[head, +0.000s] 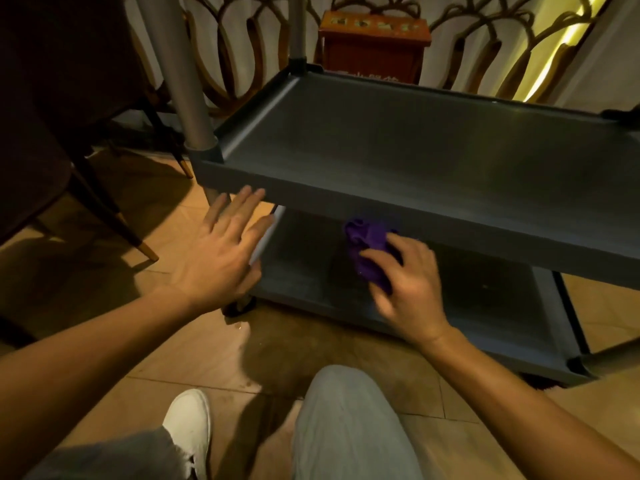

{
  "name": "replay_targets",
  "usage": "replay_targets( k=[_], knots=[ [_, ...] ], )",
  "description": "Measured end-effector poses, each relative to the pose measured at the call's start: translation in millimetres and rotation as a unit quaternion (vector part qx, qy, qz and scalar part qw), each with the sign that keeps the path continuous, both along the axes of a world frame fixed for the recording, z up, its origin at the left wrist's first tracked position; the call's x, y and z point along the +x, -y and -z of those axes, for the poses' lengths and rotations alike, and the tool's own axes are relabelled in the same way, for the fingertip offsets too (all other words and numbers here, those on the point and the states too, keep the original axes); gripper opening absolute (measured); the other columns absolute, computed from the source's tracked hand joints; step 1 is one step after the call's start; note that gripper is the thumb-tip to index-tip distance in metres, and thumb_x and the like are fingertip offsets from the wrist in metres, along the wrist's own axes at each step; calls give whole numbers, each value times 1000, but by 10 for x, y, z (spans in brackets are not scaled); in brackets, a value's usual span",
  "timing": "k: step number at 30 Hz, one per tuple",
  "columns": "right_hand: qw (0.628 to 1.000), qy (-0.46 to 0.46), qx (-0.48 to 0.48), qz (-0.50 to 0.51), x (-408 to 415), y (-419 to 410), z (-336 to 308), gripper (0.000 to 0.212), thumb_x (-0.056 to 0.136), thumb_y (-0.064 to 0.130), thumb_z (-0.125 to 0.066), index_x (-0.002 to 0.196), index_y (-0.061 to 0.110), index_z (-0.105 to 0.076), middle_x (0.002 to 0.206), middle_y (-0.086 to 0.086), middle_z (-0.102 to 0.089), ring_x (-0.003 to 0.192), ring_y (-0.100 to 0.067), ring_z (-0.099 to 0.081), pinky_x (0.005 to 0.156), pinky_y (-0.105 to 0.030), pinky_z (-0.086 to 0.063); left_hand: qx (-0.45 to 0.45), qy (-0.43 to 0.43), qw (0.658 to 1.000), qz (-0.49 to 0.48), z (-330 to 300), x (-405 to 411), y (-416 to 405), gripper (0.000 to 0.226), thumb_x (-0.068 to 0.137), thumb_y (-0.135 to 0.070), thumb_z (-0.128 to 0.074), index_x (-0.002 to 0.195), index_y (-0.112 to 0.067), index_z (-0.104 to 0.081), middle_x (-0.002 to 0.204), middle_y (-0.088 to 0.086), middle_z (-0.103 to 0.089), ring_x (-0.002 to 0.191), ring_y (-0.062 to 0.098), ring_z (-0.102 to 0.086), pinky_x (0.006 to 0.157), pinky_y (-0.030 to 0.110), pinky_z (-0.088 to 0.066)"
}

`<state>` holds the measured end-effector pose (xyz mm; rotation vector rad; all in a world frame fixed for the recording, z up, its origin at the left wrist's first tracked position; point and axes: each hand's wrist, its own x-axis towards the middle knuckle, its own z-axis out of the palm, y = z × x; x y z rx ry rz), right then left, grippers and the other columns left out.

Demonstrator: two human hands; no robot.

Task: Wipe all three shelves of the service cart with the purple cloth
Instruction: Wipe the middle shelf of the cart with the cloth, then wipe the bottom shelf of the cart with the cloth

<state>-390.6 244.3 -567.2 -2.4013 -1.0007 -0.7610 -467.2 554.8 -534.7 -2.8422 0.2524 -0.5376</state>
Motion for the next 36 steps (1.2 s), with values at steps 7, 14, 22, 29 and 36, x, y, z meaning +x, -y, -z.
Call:
replay_targets(
  k=[7, 14, 22, 29, 36],
  knots=[
    [967, -25, 233, 98, -266, 177, 187, 45, 81, 10, -74, 124, 12, -60, 132, -10, -47, 121, -32, -51, 102, -34, -43, -6, -73, 996, 51, 349, 61, 115, 67, 83, -32, -69, 142, -13, -45, 156, 21, -33, 138, 41, -40, 111, 56, -36],
    [958, -105, 228, 138, -254, 285, 664, 45, 82, 12, -74, 124, 12, -57, 132, -14, -46, 123, -31, -49, 102, -33, -45, 11, -175, 984, 41, 813, 381, 66, 72, 87, -45, -52, 151, -16, -33, 163, 18, -19, 145, 38, -29, 117, 52, -27],
    [965, -134, 177, 139, 79, 83, 1025, 47, 84, 16, -75, 126, 15, -55, 134, -11, -45, 124, -26, -47, 101, -16, -35, -29, -196, 979, 39, 1419, 772, 123, 76, 89, -57, -53, 151, -17, -37, 162, 17, -25, 144, 37, -31, 118, 51, -25],
    [965, -149, 167, 135, 202, -169, 1237, 44, 85, 19, -74, 126, 14, -57, 134, -10, -46, 125, -27, -47, 101, -13, -33, -35, -197, 979, 36, 1692, 860, 122, 71, 91, -63, -41, 153, -29, -34, 165, 9, -21, 148, 36, -25, 119, 56, -19],
    [964, -183, 156, 116, 278, -401, 1458, 46, 84, 19, -74, 127, 14, -57, 136, -9, -45, 127, -27, -46, 102, -16, -32, -61, -179, 982, 3, 1873, 847, -80, 68, 93, -63, -37, 153, -30, -31, 164, 9, -21, 148, 40, -24, 117, 60, -22]
  ],
)
